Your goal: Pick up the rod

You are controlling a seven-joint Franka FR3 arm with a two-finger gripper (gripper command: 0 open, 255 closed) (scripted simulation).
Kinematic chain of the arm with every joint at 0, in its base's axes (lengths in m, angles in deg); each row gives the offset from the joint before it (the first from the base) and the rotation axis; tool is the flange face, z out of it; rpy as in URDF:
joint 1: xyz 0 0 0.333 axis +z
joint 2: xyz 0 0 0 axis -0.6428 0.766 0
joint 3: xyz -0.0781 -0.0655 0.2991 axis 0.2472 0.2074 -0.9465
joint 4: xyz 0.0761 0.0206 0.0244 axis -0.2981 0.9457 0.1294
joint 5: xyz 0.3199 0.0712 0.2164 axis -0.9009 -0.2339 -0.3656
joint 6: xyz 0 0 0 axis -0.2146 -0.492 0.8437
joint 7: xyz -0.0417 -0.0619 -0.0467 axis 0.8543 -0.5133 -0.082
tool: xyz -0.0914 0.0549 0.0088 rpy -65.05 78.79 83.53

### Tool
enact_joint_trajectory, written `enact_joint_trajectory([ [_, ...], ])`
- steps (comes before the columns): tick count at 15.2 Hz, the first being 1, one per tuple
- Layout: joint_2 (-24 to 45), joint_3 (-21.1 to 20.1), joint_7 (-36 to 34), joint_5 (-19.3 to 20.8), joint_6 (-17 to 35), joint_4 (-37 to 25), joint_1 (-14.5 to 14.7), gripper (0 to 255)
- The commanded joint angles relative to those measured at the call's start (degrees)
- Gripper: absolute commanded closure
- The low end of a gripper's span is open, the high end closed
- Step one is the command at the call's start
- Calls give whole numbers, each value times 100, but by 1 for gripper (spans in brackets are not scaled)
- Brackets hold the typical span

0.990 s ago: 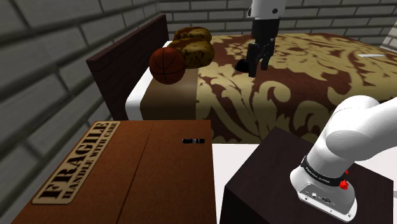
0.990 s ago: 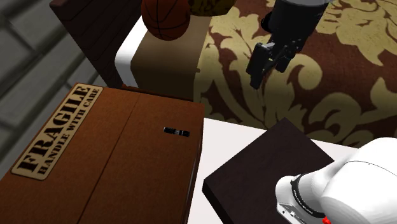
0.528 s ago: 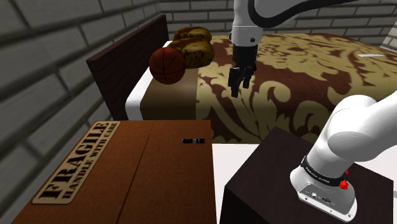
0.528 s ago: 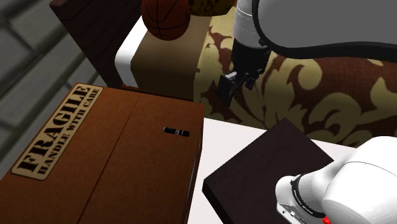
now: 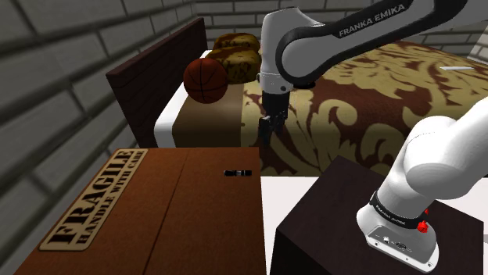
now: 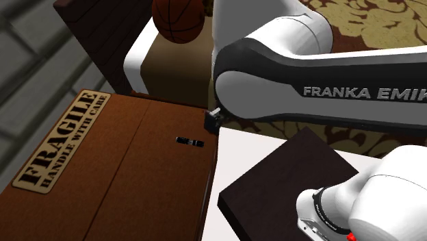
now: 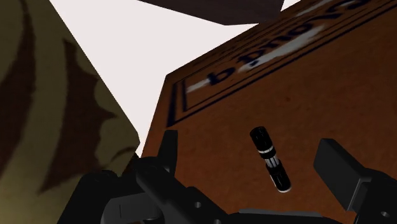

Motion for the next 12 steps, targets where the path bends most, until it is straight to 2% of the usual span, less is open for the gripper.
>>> enact_joint_trajectory([
  [1,346,-132,-1,-28,388,-14,62,0],
  [7,1487,-544,-117,37,1519,-140,223,0],
  [12,1777,-584,-127,70,1961,17,219,0],
])
